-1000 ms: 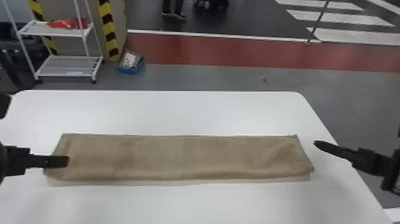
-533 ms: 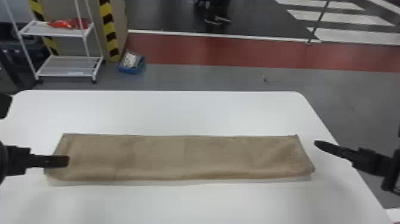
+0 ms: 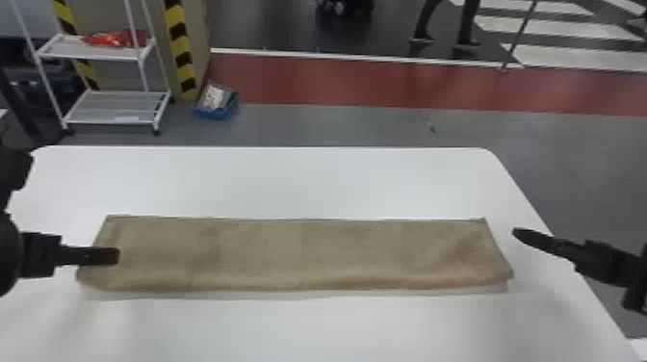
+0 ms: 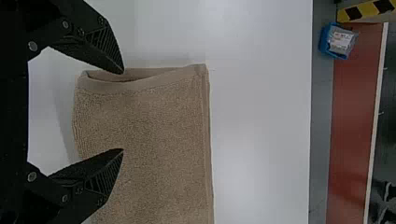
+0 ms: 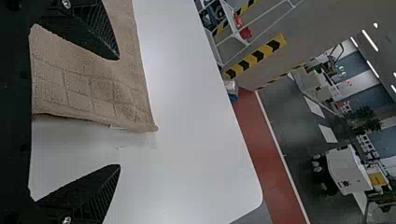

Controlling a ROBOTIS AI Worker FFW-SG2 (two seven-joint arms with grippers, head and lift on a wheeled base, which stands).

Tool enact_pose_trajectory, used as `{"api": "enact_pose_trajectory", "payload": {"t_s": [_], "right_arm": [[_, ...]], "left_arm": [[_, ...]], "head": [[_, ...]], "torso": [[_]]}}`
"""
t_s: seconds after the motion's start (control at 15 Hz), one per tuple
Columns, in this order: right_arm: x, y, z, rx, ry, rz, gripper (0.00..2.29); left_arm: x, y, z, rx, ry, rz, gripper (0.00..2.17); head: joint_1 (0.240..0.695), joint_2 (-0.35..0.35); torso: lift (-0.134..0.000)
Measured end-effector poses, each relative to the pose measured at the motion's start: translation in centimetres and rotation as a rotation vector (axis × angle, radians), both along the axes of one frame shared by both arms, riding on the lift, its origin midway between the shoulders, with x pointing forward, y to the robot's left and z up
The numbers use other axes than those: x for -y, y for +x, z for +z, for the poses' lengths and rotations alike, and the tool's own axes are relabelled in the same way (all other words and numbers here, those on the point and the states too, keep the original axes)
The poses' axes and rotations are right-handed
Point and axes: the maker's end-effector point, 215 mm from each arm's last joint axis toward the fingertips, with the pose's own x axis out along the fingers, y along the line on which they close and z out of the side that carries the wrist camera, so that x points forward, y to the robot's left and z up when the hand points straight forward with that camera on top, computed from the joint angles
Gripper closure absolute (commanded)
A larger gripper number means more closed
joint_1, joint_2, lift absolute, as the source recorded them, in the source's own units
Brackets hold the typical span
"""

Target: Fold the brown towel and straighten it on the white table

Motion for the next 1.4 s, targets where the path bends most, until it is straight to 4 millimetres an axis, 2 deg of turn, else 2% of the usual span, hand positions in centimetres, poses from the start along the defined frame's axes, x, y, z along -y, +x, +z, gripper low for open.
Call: {"api": "enact_pose_trajectory", "payload": {"t_s": [0.2,0.33,0.47,0.67,0.8,1.27,1.4], "right_arm": [[0.0,0.0,-0.1,-0.004,-0.004,0.000,0.05],[0.0,0.0,-0.3,-0.008,-0.006,0.001,0.05],[-0.1,0.1,-0.2,-0.008,-0.007,0.002,0.05],[-0.7,0.4,-0.2,-0.009,-0.007,0.015,0.05],[-0.9,0.4,-0.3,-0.011,-0.005,0.017,0.05],[-0.1,-0.1,-0.2,-0.007,0.000,0.000,0.05],[-0.1,-0.3,-0.3,-0.008,0.003,0.000,0.05]], "left_arm": [[-0.6,-0.4,-0.4,-0.002,0.006,0.008,0.42],[-0.8,-1.3,0.2,0.023,-0.017,0.013,0.42],[-0.2,-2.6,0.7,0.043,-0.036,-0.003,0.42],[0.8,-3.6,0.0,0.030,-0.052,-0.023,0.42],[1.3,-3.6,-0.5,0.025,-0.058,-0.036,0.42],[2.2,-2.4,-0.5,0.057,-0.038,-0.089,0.41],[2.1,-2.1,-1.2,0.044,-0.029,-0.088,0.41]], "head": [[0.695,-0.119],[0.695,-0.114],[0.695,-0.120],[0.695,-0.127],[0.695,-0.128],[0.695,-0.148],[0.695,-0.148]], "torso": [[-0.124],[-0.124],[-0.124],[-0.124],[-0.124],[-0.124],[-0.124]]}}
